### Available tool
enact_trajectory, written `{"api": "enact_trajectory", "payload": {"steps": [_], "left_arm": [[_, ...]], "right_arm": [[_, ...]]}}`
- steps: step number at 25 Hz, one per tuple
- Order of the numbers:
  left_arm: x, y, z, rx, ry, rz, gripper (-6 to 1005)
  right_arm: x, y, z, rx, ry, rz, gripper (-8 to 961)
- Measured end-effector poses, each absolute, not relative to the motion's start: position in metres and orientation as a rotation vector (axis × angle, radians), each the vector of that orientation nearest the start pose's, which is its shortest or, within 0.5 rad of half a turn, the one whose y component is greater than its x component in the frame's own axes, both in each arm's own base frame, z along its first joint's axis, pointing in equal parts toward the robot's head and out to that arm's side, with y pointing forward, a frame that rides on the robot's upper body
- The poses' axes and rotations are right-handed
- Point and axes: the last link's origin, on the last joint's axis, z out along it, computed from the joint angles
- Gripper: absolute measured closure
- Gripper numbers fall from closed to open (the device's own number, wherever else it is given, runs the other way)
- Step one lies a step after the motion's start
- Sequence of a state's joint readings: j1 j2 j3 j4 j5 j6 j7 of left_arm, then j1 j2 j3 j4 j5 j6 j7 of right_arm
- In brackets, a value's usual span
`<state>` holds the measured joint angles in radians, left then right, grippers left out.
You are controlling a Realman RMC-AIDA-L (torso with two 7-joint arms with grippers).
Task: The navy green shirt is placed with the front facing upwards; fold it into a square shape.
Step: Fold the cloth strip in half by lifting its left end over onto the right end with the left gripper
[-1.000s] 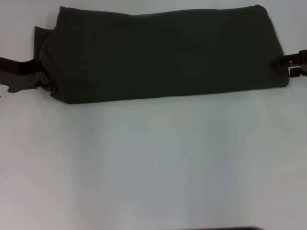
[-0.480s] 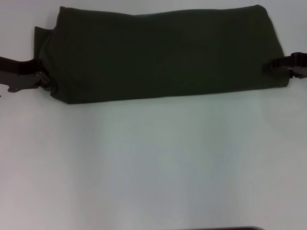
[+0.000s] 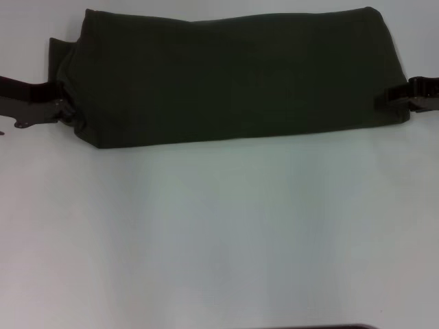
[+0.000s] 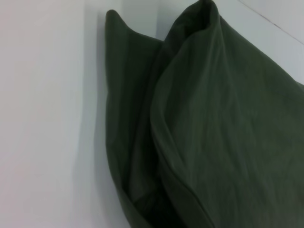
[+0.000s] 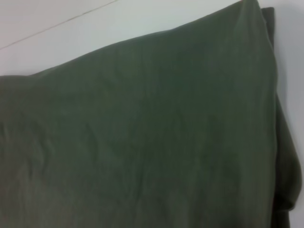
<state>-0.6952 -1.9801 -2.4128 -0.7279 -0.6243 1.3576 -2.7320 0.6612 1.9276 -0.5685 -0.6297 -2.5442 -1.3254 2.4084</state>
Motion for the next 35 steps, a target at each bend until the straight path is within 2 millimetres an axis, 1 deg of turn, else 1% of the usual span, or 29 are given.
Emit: {"api": "enact_trajectory", "payload": {"steps": [4,12,18,21,23,28,35], "left_arm": [[-0.289,0.387,0.038,-1.966,-1.960,-0.135,948],[-0.289,0.386,0.038,-1.967,-1.962,-0.124,942],[-0.289,0.384,0.039,-1.981,-1.967,-0.103,937],[-0.289,0.381,0.041,-2.006,-1.972,-0.084,935],[-0.288,0.378,0.044,-2.034,-1.976,-0.062,933],[-0.288,0.367,0.051,-2.096,-2.009,-0.002,929],[-0.287,0.349,0.057,-2.194,-2.049,0.072,924]], "right_arm": [[0.329,0.374,0.062,-2.057,1.782,0.153,423],[0.332,0.370,0.067,-2.055,1.800,0.140,669],[0.335,0.369,0.072,-2.046,1.806,0.109,899],[0.336,0.367,0.073,-2.054,1.816,0.092,924],[0.337,0.364,0.073,-2.060,1.830,0.052,941],[0.340,0.353,0.076,-2.068,1.869,-0.080,941],[0.338,0.340,0.076,-2.114,1.930,-0.146,940]]}}
